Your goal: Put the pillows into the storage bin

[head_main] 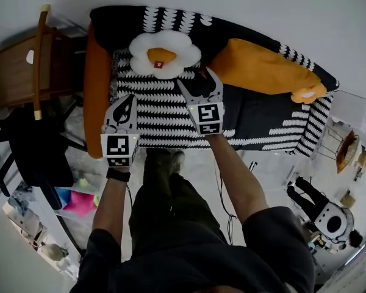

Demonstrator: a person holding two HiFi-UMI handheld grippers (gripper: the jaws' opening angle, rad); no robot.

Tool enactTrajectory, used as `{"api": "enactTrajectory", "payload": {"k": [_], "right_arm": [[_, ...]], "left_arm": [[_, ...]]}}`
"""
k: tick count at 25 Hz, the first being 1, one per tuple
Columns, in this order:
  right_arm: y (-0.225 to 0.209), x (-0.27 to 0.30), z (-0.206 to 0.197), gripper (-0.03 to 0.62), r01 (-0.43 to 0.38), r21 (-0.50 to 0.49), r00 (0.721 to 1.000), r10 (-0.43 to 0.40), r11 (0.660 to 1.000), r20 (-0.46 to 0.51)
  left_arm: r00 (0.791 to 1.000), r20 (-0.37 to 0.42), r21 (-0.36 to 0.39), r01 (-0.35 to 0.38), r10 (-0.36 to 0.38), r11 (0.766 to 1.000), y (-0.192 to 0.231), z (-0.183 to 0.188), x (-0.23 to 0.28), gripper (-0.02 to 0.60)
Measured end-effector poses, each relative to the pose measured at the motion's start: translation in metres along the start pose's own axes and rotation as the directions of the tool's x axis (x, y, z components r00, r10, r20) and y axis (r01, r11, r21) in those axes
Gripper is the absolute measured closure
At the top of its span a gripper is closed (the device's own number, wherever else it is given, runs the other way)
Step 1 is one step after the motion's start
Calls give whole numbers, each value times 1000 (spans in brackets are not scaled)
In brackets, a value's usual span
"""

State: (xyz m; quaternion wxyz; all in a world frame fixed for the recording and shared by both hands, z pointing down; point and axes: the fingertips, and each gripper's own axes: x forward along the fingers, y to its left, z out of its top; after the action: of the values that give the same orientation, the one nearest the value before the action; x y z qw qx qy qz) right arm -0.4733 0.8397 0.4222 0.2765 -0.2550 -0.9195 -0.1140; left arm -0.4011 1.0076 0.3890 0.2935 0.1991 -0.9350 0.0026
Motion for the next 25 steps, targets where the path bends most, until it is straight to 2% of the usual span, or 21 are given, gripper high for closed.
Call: {"api": "enactTrajectory", "payload": {"k": [7,13,21,22,25], "right_arm": [[-16,87,-24,237,-3,-41,999,1,999,-50],[-34,146,-32,237,8,-67,996,-14,998,-84],[-34,187,-42,237,-89,-110,991,76,990,-113],[-32,189,-43,249,-100,-118,990,86,988,-112],[-29,185,-40,409,-102,-136,991,89,986,-95]], "left_arm": [[999,-29,-7,14,-14,1000,20,-26,50,578],[998,-58,-27,16,-18,1000,32,-50,68,577],[994,-105,-40,31,-35,999,31,-83,77,578],[993,-109,-40,34,-38,999,30,-87,78,577],[992,-118,-42,40,-45,998,28,-92,77,577]]}}
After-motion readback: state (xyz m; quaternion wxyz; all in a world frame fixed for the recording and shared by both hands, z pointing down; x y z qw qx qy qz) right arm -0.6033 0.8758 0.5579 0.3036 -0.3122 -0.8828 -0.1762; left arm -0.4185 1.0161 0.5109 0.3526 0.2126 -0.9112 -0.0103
